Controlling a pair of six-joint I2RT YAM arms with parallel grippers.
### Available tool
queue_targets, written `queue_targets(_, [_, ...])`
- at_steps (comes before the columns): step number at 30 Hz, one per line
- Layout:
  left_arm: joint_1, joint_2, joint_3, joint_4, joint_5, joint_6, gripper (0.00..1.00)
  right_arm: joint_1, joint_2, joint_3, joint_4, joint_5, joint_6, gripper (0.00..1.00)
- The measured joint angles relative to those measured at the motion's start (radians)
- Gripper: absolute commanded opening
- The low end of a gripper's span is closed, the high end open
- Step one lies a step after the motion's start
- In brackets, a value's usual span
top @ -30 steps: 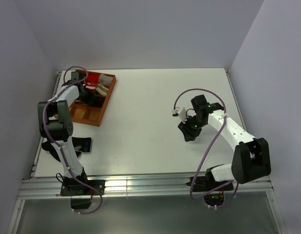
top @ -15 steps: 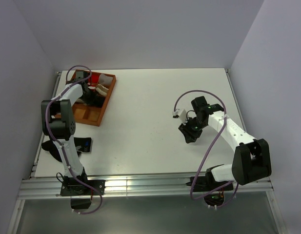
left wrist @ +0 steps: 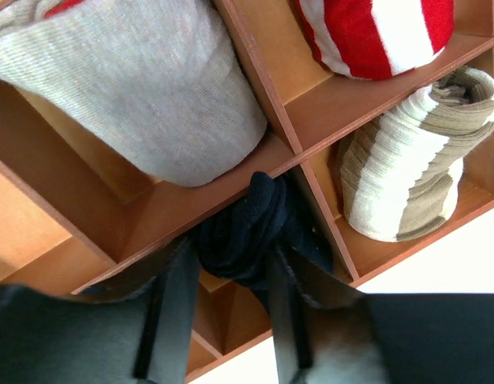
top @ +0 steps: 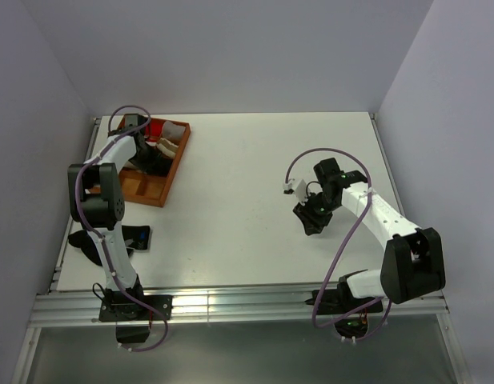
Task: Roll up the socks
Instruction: Place the sock in the storage box.
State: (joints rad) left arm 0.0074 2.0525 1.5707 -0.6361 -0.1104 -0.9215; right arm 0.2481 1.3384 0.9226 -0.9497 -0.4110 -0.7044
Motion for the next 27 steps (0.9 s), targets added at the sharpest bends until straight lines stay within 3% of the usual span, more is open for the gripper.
queue_targets(5, [0.0, -0.008, 0.008, -0.024, 0.0, 0.0, 0.51, 0.0, 0.0, 0.0, 0.0, 0.0, 0.0, 0.45])
queue_targets(17, [0.0, -0.072, 0.008, -0.043, 0.0, -0.01, 0.54, 0.0, 0.0, 0.0, -0.002, -0.001, 0.0, 0.45])
queue_targets(27, [-0.018, -0.261, -0.051, -0.034, -0.007, 0.0, 0.55, 0.0, -0.014, 0.005, 0.001, -0.013, 0.013, 0.47])
